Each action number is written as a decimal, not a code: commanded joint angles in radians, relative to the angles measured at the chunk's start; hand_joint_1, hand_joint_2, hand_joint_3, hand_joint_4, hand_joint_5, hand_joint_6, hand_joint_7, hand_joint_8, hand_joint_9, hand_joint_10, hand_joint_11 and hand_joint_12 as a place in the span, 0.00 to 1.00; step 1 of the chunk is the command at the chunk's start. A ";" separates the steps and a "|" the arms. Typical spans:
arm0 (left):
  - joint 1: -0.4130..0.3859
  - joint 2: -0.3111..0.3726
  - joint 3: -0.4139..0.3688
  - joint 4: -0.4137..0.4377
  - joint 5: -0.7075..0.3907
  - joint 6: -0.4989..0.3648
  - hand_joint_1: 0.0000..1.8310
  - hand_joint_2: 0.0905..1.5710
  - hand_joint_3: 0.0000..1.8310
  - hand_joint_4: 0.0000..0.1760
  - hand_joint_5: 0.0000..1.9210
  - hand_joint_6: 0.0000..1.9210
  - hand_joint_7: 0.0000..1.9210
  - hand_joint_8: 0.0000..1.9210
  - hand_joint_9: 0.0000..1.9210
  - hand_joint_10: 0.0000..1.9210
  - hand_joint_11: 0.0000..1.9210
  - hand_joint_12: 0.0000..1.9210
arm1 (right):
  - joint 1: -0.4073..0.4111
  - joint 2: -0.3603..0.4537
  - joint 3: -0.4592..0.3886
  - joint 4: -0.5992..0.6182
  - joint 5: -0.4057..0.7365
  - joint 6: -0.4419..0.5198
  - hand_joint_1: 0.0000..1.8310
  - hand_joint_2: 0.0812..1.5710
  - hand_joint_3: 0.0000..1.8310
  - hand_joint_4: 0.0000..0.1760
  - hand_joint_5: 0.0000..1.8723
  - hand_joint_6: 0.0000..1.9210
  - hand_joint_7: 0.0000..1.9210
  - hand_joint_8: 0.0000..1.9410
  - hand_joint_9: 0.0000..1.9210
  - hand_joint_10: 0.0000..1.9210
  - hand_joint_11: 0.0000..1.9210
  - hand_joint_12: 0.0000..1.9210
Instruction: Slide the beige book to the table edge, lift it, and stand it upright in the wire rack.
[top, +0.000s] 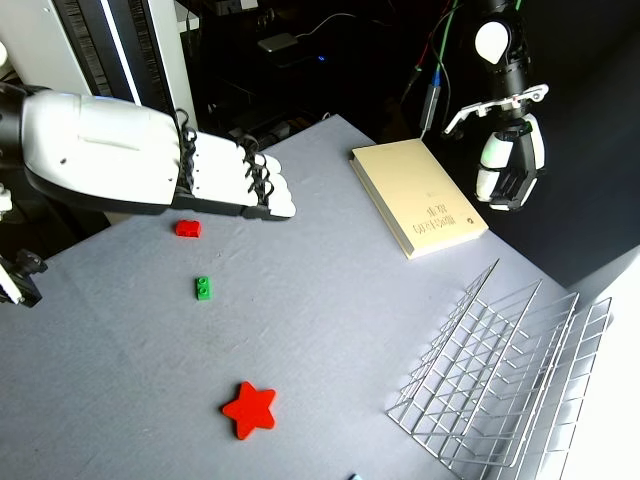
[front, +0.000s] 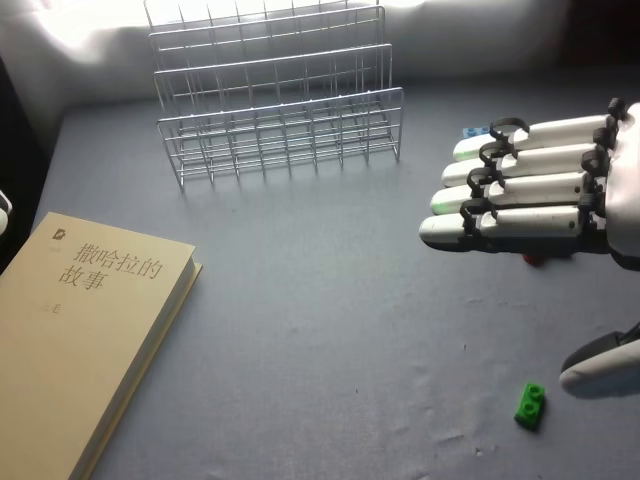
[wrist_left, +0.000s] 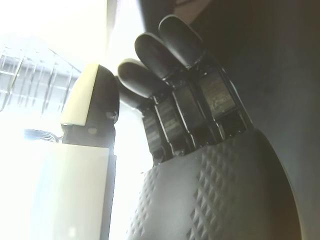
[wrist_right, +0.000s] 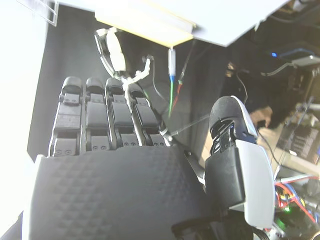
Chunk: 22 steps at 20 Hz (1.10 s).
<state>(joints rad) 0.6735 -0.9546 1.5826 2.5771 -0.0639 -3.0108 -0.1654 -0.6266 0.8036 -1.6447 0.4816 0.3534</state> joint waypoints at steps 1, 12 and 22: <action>-0.015 0.019 0.013 0.021 0.070 -0.006 0.59 0.73 0.00 0.00 0.27 0.43 0.34 0.44 0.32 0.48 0.24 0.64 | 0.010 0.004 -0.004 0.052 0.006 -0.006 0.00 0.73 0.00 0.00 0.00 0.00 0.00 0.00 0.00 0.00 0.00 0.00; -0.034 0.055 0.016 0.148 0.045 -0.006 0.26 0.48 0.00 0.00 0.01 0.00 0.01 0.00 0.03 0.00 0.00 0.24 | -0.007 0.005 -0.018 0.052 0.023 -0.061 0.00 0.73 0.00 0.00 0.00 0.00 0.00 0.00 0.00 0.00 0.00 0.00; 0.009 0.090 -0.027 0.216 -0.067 -0.006 0.21 0.45 0.00 0.00 0.00 0.00 0.00 0.00 0.00 0.00 0.00 0.00 | -0.111 -0.002 -0.014 0.349 0.206 -0.490 0.00 0.73 0.00 0.00 0.00 0.00 0.00 0.00 0.00 0.00 0.00 0.00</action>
<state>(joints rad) 0.6857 -0.8822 1.5486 2.7758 -0.1894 -3.0123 -0.2863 -0.6334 0.7910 -1.3437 0.6266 -0.1406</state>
